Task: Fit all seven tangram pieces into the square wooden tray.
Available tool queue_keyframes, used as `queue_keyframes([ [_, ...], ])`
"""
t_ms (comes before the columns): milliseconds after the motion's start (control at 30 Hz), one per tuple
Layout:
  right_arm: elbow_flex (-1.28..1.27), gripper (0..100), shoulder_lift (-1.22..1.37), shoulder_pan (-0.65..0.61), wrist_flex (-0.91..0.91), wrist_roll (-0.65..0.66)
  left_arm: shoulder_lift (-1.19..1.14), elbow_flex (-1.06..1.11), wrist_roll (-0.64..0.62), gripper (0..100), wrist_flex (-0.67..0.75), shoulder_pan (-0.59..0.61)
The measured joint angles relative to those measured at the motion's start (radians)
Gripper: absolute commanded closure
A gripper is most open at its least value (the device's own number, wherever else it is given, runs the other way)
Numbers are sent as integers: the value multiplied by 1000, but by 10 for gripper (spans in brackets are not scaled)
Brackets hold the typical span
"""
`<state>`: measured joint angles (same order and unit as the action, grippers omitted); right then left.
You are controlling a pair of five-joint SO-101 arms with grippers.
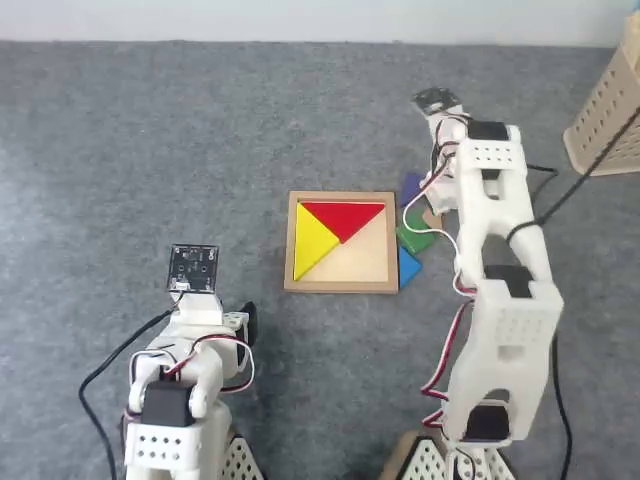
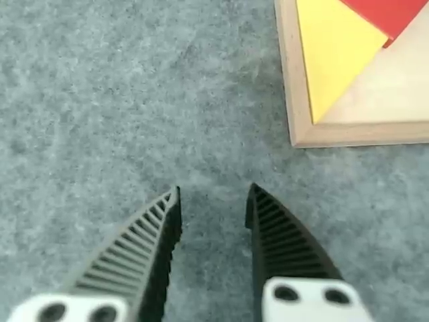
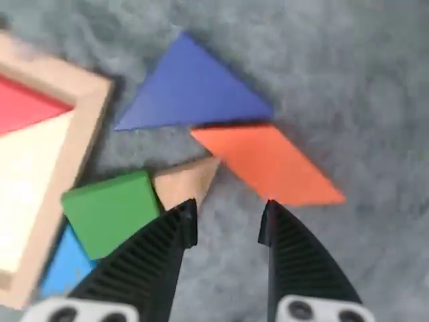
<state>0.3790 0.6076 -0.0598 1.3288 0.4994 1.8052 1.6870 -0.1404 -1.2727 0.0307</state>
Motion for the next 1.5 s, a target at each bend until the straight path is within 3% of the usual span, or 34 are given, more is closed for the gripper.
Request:
queue_keyframes([
  [267, 137, 725, 29, 35, 20, 278, 0, 0, 0, 848, 0, 2],
  [467, 143, 719, 29, 38, 20, 423, 0, 0, 0, 848, 0, 3],
  [767, 109, 720, 51, 44, 20, 517, 0, 0, 0, 848, 0, 2],
  [1433, 109, 723, 178, 38, -64, 525, 0, 0, 0, 848, 0, 3],
  [1500, 109, 767, 178, 38, -64, 525, 0, 0, 0, 848, 0, 0],
])
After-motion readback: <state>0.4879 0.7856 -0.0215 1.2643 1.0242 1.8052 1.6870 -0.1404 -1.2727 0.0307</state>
